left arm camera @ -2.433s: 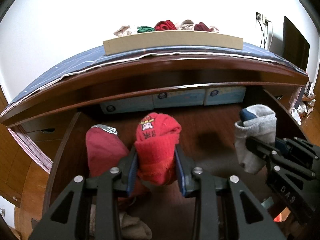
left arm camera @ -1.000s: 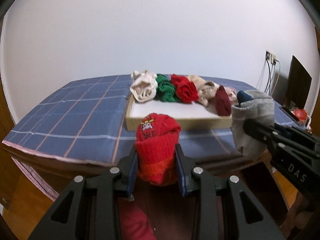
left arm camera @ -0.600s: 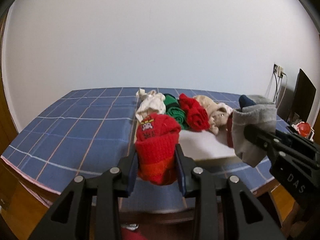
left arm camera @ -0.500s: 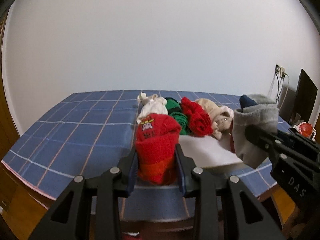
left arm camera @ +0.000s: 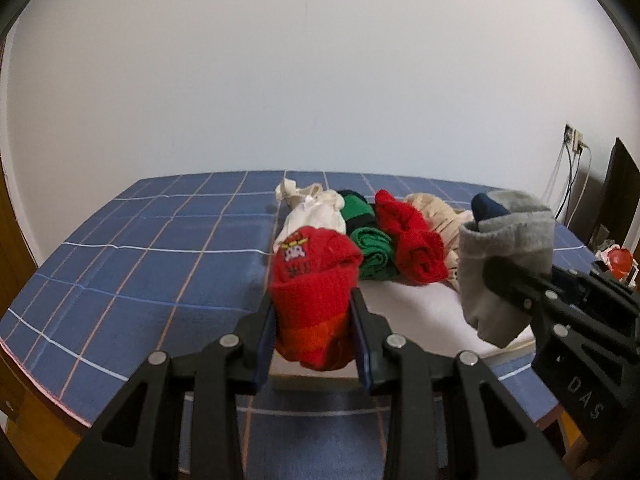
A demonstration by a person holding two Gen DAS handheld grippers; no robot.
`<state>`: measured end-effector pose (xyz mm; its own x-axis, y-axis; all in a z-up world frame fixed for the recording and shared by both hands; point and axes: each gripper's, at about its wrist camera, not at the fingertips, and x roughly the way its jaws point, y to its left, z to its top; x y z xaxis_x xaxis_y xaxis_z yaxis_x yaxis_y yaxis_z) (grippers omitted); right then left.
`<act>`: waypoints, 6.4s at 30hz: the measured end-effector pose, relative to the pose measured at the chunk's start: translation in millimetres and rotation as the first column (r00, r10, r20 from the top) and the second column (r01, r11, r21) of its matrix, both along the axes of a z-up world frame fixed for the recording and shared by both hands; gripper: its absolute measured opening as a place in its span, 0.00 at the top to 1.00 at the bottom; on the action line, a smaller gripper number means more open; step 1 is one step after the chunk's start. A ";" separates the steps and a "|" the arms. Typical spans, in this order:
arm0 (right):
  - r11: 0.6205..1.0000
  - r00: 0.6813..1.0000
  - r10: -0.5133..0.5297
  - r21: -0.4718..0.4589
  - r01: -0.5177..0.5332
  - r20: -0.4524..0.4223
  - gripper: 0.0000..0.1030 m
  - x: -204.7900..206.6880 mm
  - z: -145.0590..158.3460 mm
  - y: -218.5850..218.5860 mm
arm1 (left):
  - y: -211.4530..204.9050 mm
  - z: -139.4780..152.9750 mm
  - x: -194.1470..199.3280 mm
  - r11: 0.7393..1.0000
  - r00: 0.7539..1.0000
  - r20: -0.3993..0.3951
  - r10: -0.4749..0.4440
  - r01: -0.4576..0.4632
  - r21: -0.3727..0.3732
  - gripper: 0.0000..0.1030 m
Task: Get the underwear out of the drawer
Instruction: 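Carry the grey sock and red sock in both tools over the white tray, then lower both socks into the tray beside the other clothes and open both tools, then move both open tools back from the tray and down toward the open drawer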
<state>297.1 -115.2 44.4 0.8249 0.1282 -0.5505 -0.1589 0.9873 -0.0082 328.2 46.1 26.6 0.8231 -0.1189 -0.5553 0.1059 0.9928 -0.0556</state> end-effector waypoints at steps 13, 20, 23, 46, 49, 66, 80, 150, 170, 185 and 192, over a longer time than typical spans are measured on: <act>0.996 0.982 0.012 0.084 0.004 -0.186 0.76 58.1 -39.1 -0.6 | -4.6 -29.3 46.9 1.000 0.990 -0.143 0.013 -0.010 0.026 0.69; 0.990 0.969 0.011 0.142 0.025 -0.248 0.76 79.1 -54.1 0.2 | -9.4 -36.0 62.4 0.998 0.983 -0.183 0.001 0.010 0.061 0.69; 0.991 0.968 0.009 0.134 0.025 -0.250 0.76 82.0 -56.6 3.7 | -8.5 -36.6 68.4 0.998 0.982 -0.190 -0.004 0.014 0.053 0.69; 0.958 0.948 0.071 0.285 0.022 -0.311 0.72 101.6 -76.6 -8.5 | -3.5 -39.8 77.1 1.000 0.987 -0.161 0.018 -0.014 0.026 0.62; 0.942 0.948 0.082 0.334 0.028 -0.309 0.71 100.8 -78.5 -14.6 | -4.0 -40.2 77.5 1.000 0.987 -0.161 0.027 -0.024 0.020 0.60; 0.956 0.960 0.019 0.285 0.064 -0.278 0.69 87.9 -75.3 -11.5 | -7.0 -41.9 78.4 0.999 0.986 -0.163 0.036 -0.030 0.041 0.59; 0.919 0.978 0.118 0.391 -0.041 -0.174 0.36 75.6 -56.8 -20.3 | 20.4 -22.3 62.8 0.996 0.989 -0.135 0.053 -0.062 -0.059 0.42; 0.966 0.961 -0.107 0.255 0.040 0.255 0.34 -129.7 -72.2 -14.5 | 25.7 -53.9 -127.6 0.979 0.978 0.056 0.203 -0.204 0.015 0.03; 0.984 0.979 0.122 0.108 -0.141 0.166 0.34 -153.5 -34.6 -5.4 | 32.9 -64.3 -138.6 0.981 0.983 -0.036 0.180 -0.176 0.086 0.03; 0.963 0.961 0.264 0.088 -0.256 -0.082 0.34 -168.2 -69.3 4.4 | 52.8 -80.3 -165.9 0.978 0.981 -0.128 0.147 -0.125 0.169 0.03; 0.901 0.857 0.432 0.095 -0.423 -0.282 0.34 -152.3 -95.2 34.1 | 88.7 -88.1 -183.2 0.966 0.970 -0.171 0.174 -0.134 0.221 0.03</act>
<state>144.8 -81.1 -50.8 0.4899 0.4512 -0.7459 -0.5566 0.8204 0.1308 145.0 134.8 -61.4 0.7015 0.1344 -0.6999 -0.0419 0.9881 0.1477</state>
